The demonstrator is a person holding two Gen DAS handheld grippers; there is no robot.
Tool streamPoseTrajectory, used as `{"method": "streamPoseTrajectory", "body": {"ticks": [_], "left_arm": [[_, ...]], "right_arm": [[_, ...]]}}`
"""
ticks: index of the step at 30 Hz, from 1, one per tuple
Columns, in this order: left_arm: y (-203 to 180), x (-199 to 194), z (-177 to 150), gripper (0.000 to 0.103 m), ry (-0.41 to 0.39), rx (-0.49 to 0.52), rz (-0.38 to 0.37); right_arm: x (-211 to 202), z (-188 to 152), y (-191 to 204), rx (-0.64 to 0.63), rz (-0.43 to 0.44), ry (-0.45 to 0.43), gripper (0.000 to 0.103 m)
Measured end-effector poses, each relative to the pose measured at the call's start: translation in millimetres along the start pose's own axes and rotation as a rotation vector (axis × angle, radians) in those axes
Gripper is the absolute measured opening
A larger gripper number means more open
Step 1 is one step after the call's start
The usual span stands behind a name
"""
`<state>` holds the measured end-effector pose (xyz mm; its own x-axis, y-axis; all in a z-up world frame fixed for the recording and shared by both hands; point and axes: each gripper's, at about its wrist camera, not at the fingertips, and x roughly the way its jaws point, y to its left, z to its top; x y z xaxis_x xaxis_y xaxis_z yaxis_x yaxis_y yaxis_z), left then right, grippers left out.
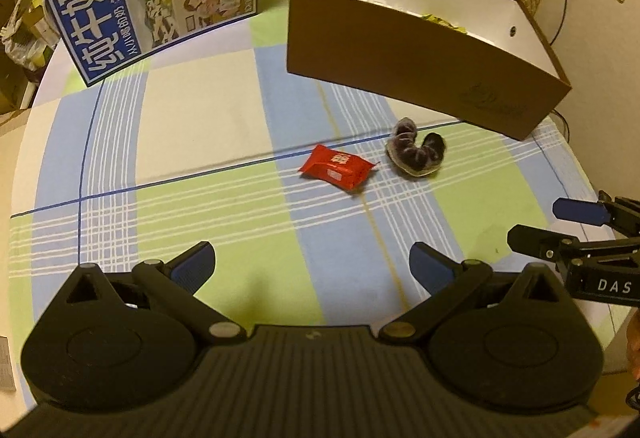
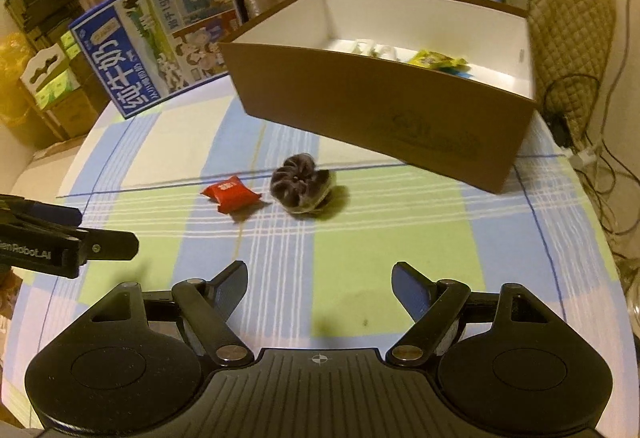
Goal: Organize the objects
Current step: 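Close the right gripper on the brown fabric scrunchie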
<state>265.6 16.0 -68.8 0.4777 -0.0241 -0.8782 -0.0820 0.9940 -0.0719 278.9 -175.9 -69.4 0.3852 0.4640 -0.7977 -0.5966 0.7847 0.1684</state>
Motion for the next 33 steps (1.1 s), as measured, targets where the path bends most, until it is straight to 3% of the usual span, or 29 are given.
{"method": "streamPoseTrajectory", "body": {"ticks": [15, 33], "left_arm": [[18.1, 30.2, 16.3, 0.102, 0.016, -0.045, 0.030], [21.6, 61.2, 31.5, 0.102, 0.039, -0.058, 0.053]], "right_arm": [[55.2, 31.6, 19.1, -0.185, 0.025, -0.055, 0.059], [118.3, 44.2, 27.7, -0.356, 0.011, 0.012, 0.045]]}}
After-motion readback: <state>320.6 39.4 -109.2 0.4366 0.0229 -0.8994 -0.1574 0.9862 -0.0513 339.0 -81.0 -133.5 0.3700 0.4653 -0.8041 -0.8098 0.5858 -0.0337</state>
